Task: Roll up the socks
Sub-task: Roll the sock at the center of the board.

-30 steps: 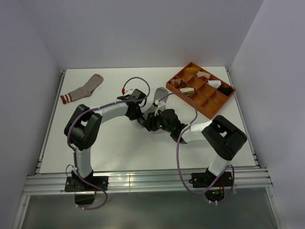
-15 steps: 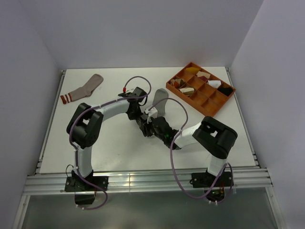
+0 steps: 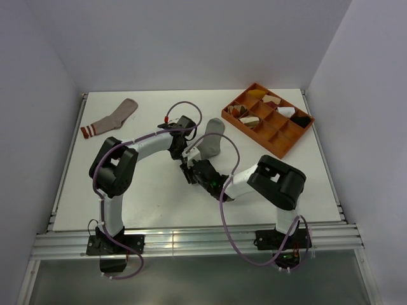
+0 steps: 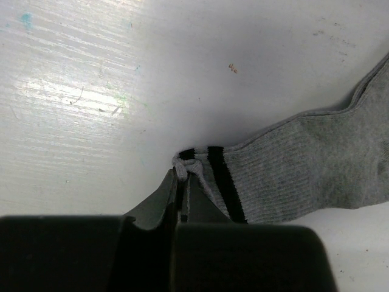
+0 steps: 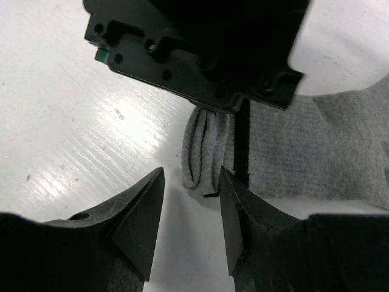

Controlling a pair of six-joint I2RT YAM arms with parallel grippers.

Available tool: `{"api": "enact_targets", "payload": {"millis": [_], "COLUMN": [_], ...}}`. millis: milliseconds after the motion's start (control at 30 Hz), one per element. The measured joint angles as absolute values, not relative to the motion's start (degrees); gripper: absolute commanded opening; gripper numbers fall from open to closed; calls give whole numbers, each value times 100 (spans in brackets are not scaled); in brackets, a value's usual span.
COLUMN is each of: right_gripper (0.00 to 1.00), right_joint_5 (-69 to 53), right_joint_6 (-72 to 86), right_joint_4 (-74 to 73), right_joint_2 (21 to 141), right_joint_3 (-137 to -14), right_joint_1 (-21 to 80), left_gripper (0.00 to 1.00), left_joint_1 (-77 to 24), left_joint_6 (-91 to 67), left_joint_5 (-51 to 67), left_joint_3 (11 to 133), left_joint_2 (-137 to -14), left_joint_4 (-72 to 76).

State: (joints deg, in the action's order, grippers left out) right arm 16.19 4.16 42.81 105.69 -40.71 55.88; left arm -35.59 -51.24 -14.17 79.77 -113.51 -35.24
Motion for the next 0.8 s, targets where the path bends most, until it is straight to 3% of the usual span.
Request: {"api": "enact_targets", "payload": {"millis": [133, 300, 567, 700, 800], "right_gripper": [48, 39, 0, 0, 0], "right_joint_5": [1800, 2060, 2502, 2421, 2115], "right_joint_6": [259, 156, 178, 333, 526], "right_joint_4": [4125, 3931, 3540, 3450, 3269], "right_joint_2": [10718, 10895, 11085, 11052, 10940], "right_joint_3": [-4261, -4499, -4797, -4801, -4799], "right_joint_1": [5714, 5804, 5852, 5826, 5706], "left_gripper": [0, 0, 0, 5, 16], "left_joint_1": [-3559, -3559, -3514, -3509, -3457], "left_joint_6": [-5113, -5107, -5113, -5175, -5269], "left_joint_5": [-1415, -1413, -1339, -1332, -1271], "left_joint_3": [7977, 7979, 7979, 7915, 7771], "left_joint_2": [-11351, -11351, -11351, -11308, -11207], "left_joint_4": [-3527, -3527, -3522, -3457, -3367]}}
